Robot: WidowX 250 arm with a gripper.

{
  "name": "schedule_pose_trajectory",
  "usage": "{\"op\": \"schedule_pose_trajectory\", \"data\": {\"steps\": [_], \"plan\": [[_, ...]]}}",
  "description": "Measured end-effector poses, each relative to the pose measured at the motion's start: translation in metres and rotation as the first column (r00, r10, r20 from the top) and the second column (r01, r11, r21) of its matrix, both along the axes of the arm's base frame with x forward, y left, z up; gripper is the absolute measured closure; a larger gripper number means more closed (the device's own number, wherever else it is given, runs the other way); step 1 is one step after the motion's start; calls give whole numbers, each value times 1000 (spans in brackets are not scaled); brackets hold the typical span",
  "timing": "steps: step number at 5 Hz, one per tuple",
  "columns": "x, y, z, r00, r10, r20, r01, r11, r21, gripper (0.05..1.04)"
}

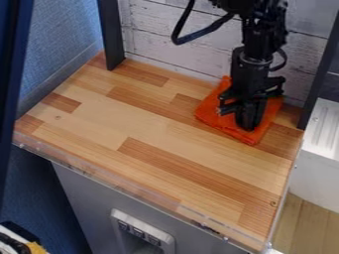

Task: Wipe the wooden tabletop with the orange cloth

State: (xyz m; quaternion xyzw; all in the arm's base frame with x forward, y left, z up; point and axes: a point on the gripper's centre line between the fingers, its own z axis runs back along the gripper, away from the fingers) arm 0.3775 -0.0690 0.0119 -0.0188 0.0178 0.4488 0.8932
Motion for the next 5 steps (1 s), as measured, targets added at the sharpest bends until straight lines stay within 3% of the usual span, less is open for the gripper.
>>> {"op": "schedule_pose_trajectory", "data": {"steps": [1,2,3,5], "plan": [[-5,4,-1,996,-84,18,84,996,-5,1020],[-11,7,0,974,-223,34,224,975,-5,1020],[-20,9,2,929,-368,44,369,930,0,1020],[-32,12,1,799,-597,76,596,802,32,1020]]}}
